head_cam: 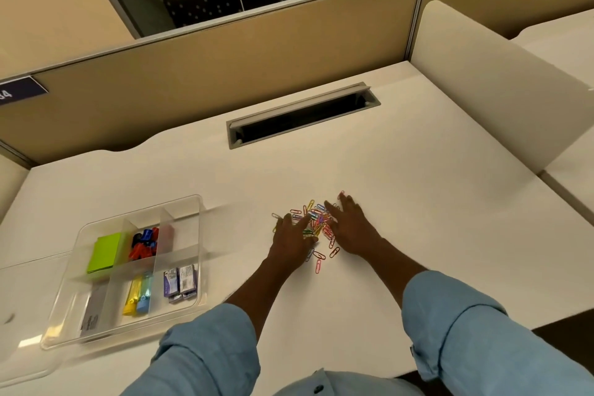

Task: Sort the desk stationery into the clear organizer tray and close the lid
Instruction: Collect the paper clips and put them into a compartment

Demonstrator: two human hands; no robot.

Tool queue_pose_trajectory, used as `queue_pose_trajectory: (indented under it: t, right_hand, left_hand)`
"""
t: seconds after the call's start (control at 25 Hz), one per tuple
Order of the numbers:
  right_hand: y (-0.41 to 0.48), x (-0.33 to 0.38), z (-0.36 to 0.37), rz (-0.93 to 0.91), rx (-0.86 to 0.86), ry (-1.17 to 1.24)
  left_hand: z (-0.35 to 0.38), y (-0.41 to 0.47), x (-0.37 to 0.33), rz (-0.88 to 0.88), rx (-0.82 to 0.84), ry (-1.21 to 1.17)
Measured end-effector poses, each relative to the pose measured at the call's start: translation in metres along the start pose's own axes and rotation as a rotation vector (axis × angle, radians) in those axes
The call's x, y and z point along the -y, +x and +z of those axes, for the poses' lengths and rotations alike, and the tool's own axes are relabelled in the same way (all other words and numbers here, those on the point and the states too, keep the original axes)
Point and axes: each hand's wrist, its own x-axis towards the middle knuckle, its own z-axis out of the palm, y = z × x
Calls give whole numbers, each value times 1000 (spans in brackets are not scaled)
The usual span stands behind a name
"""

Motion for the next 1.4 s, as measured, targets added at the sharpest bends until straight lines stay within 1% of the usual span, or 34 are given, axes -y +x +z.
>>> queue_pose_trajectory:
  t: [0.12,0.16,0.28,0.4,0.44,0.52,0.6,0.68,0.84,0.92,1.04,1.24,1.32,1.4]
  right_hand:
    - [-6,6,12,-75,-20,-3]
    - [-9,7,15,-76,-38,-9]
    - [-16,13,19,-45,-111,-58]
    - [-19,18,15,-55,-178,-119]
    - [-19,19,14,-73,-183,-150]
    - [-20,19,12,-111,-179,-205]
    - [-21,18,12,-121,-180,-191]
    - [-21,16,11,-62,-206,-82]
    - [-15,14,6,86,-293,133]
    - [-14,17,2,184,-339,259]
    - [-11,20,-1,297,-384,389]
    - [-2,29,-8,508,-414,529]
    - [4,40,-9,579,-412,561]
    - [9,53,-8,600,-406,590]
  left_hand:
    - [1,-1,3,157,-60,112]
    - [1,-2,3,182,-79,97]
    - [6,-3,1,193,-135,-20]
    - [9,0,-2,88,-148,-99]
    - [10,1,-2,91,-145,-87]
    - [12,1,1,171,-144,13]
    - [10,1,4,201,-132,35]
    - [9,1,6,204,-118,50]
    - [7,4,6,169,-39,103]
    - [6,4,5,163,-13,138]
    - [4,1,8,157,-32,143]
    - [-11,-4,12,32,-136,-30]
    - [-22,-3,14,-29,-192,-158]
    - [-32,-2,19,-115,-212,-304]
